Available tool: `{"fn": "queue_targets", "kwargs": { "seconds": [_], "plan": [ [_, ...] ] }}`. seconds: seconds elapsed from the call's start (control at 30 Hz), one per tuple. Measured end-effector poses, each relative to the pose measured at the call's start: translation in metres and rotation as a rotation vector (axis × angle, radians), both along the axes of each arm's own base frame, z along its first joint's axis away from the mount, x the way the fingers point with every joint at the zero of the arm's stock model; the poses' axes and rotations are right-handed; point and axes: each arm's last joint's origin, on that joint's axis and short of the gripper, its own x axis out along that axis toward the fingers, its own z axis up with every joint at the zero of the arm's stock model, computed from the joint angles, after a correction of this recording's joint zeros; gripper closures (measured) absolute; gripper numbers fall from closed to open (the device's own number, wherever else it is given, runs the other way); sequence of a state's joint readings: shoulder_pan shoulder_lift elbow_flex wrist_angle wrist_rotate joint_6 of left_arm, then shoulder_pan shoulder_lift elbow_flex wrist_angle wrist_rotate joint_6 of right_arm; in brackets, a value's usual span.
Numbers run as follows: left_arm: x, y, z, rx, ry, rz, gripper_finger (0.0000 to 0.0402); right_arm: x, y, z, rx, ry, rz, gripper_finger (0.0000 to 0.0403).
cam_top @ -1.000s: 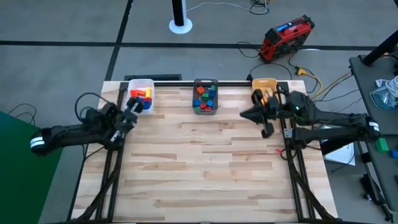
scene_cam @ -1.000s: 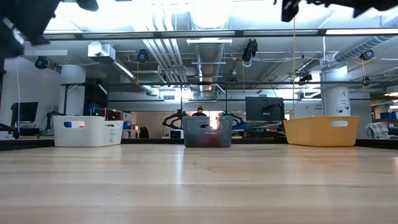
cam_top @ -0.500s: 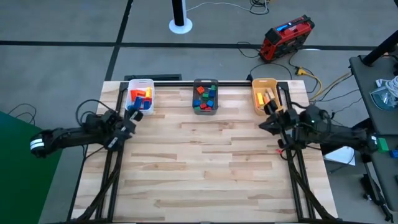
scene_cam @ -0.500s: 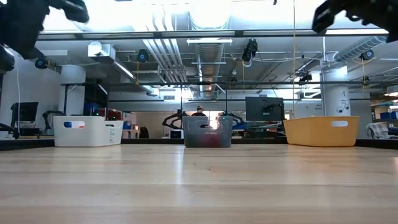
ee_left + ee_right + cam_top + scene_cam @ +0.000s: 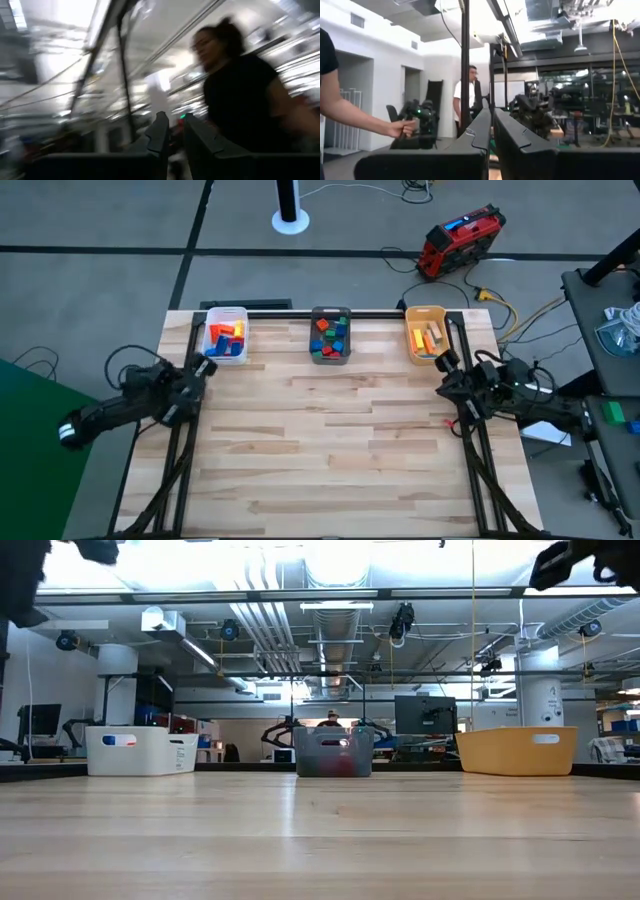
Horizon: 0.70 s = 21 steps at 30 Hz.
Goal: Sort blocks by size
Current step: Return to Home Position
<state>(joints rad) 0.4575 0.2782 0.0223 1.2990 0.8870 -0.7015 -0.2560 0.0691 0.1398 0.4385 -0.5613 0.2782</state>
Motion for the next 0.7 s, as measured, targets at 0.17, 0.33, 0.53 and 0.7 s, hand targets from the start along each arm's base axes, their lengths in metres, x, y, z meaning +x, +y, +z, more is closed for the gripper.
{"fn": "queue_targets", "kwargs": {
  "seconds": [0.17,0.33,0.53,0.7],
  "plan": [
    [0.020,0.014,-0.017,-0.003,0.083,0.328,0.0366,0.003,-0.001,-0.015,0.009,0.030,-0.001,0.0390],
    [0.033,0.024,-0.032,-0.017,0.203,0.516,0.0366,0.005,-0.001,-0.027,0.009,0.024,-0.004,0.0390],
    [0.045,0.032,-0.057,-0.135,0.465,0.544,0.0366,0.005,-0.002,-0.035,0.000,0.029,-0.017,0.0390],
    [0.048,0.033,-0.059,-0.077,0.467,0.570,0.0366,0.006,-0.002,-0.037,-0.034,0.039,-0.035,0.0390]
  ]
}}
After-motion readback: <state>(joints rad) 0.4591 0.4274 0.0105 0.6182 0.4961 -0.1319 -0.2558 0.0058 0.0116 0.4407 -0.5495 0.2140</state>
